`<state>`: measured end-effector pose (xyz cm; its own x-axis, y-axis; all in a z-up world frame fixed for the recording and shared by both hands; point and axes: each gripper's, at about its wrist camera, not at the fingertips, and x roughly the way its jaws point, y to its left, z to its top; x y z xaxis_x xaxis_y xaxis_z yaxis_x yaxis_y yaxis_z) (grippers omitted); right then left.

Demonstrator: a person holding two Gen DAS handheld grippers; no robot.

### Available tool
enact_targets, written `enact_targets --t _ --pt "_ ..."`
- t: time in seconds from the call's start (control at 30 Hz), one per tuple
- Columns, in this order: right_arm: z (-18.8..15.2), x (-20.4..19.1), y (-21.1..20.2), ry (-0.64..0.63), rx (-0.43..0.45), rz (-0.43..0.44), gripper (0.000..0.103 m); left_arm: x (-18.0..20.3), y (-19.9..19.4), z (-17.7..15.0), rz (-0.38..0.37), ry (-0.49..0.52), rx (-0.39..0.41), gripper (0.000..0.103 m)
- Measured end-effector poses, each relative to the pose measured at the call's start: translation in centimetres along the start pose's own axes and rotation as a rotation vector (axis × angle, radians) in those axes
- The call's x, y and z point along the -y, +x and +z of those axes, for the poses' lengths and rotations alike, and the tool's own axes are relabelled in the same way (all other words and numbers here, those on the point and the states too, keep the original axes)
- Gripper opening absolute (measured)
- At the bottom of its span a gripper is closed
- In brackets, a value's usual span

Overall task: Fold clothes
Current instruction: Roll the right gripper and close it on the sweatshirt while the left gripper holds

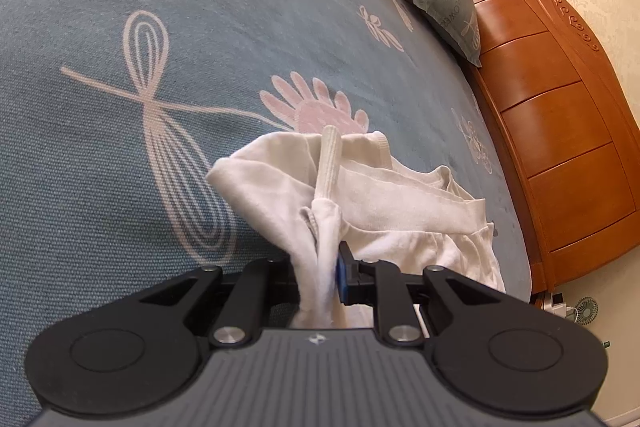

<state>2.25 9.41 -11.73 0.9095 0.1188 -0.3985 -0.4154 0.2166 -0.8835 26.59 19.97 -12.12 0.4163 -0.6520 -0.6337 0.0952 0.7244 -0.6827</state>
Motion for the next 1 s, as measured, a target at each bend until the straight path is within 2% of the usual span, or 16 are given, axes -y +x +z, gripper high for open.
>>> enact_targets --t 0.13,0.27,0.53,0.63,0.67,0.7,0.73,0.8,1.0 --pt "1.1 -0.5 0.8 0.000 -0.005 -0.027 0.103 0.2 0.0 -0.1 0.006 -0.002 0.006 0.018" --pt "-0.4 -0.8 0.7 0.016 -0.028 -0.067 0.103 0.1 0.0 -0.2 0.002 -0.005 0.009 0.018" --pt "0.4 -0.4 1.7 0.008 -0.055 -0.064 0.103 -0.1 0.0 -0.3 -0.004 -0.014 0.017 0.018" --pt "0.1 -1.1 1.1 -0.014 -0.041 -0.045 0.088 -0.2 0.0 -0.3 -0.009 -0.019 0.017 0.018" --pt "0.1 -1.4 0.9 -0.019 -0.041 -0.031 0.076 -0.2 0.0 -0.3 -0.009 -0.020 0.016 0.018" --pt "0.1 -1.6 0.7 -0.023 -0.042 -0.015 0.060 -0.2 -0.1 -0.3 -0.007 -0.018 0.016 0.018" --pt "0.1 -1.9 0.6 -0.020 -0.045 0.011 0.051 -0.1 -0.1 -0.3 -0.005 -0.017 0.017 0.018" --pt "0.2 -2.6 0.6 -0.020 -0.051 0.052 0.008 -0.1 -0.1 -0.4 -0.005 -0.018 0.019 0.018" --pt "0.1 -2.6 0.8 0.007 -0.051 0.102 0.008 -0.1 -0.2 -0.5 0.002 -0.039 0.021 0.018"
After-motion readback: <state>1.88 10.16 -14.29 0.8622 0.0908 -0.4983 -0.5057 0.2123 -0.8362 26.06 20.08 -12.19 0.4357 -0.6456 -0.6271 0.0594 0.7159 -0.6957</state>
